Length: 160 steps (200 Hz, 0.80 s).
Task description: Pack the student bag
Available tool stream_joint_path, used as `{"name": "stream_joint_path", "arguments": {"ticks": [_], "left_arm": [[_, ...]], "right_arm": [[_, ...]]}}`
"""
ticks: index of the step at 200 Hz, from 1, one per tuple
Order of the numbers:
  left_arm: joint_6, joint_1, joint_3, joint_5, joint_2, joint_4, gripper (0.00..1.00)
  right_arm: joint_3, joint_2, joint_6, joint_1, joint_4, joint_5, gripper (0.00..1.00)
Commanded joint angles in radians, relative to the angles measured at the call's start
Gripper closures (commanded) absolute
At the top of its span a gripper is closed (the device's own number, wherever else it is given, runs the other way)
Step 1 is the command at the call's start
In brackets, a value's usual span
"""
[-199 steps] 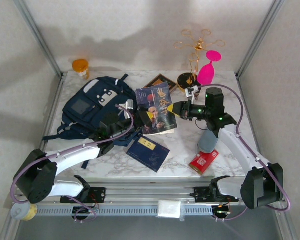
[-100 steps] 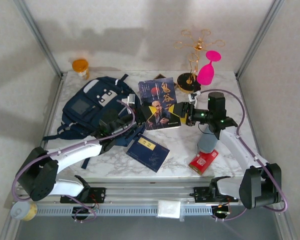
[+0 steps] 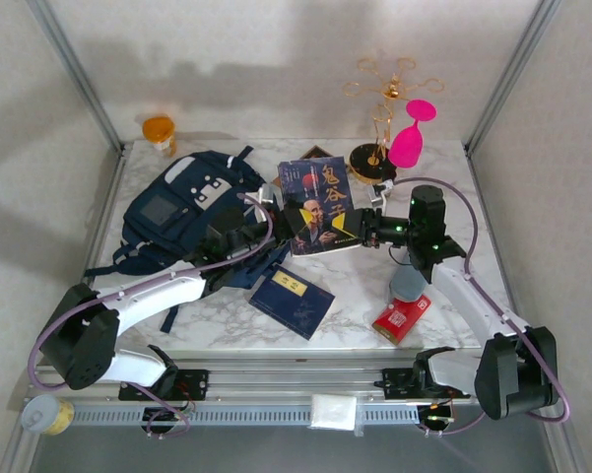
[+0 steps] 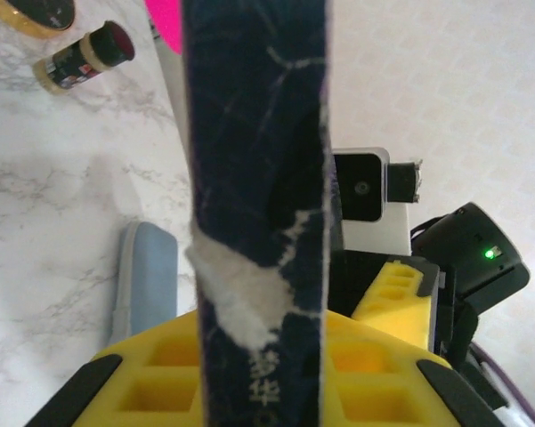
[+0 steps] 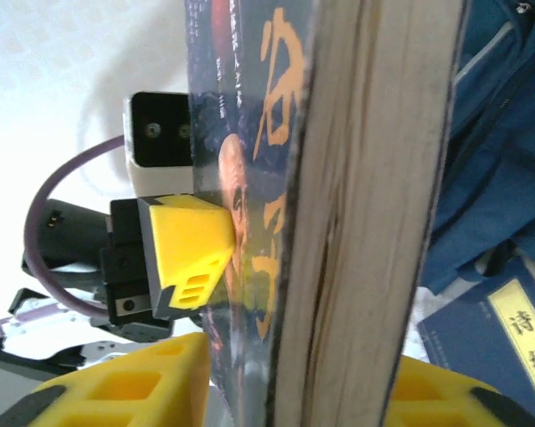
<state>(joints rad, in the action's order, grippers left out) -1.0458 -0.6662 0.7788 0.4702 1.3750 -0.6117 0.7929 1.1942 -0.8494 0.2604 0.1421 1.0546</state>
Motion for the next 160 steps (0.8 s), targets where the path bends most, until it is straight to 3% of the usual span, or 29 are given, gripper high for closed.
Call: {"name": "stream_joint_path", "arguments": {"ticks": [1,16,30,47,90,112,139,160], "left_arm": [[0.072,-0.003,0.040,-0.045,-0.030,0.049,1.00],[0.087,-0.001,0.045,-0.056,-0.031,0.083,1.00],[0.116,-0.001,0.058,-0.054,-0.033,0.127,1.00],[0.203,0.003,0.099,-0.079,-0.044,0.267,0.79],[0.439,0.044,0.179,-0.331,-0.116,0.769,0.48],[0.501,0.073,0.216,-0.448,-0.080,0.949,0.46],[0.560,0.079,0.242,-0.421,0.023,0.957,0.44],[0.577,0.082,0.326,-0.505,0.153,1.020,0.47]], "right_arm": [[0.041,0.002,0.080,-0.005,-0.079,-0.026,0.76],[0.052,0.002,0.092,-0.007,-0.105,-0.054,0.92],[0.062,0.004,0.091,-0.009,-0.104,-0.057,0.99],[0.090,0.004,0.114,-0.027,-0.168,-0.076,1.00],[0.167,-0.029,0.246,-0.098,-0.387,-0.208,1.00],[0.158,-0.028,0.257,-0.106,-0.397,-0.205,1.00],[0.157,-0.017,0.273,-0.114,-0.409,-0.218,1.00],[0.155,-0.015,0.278,-0.123,-0.418,-0.240,1.00]]}}
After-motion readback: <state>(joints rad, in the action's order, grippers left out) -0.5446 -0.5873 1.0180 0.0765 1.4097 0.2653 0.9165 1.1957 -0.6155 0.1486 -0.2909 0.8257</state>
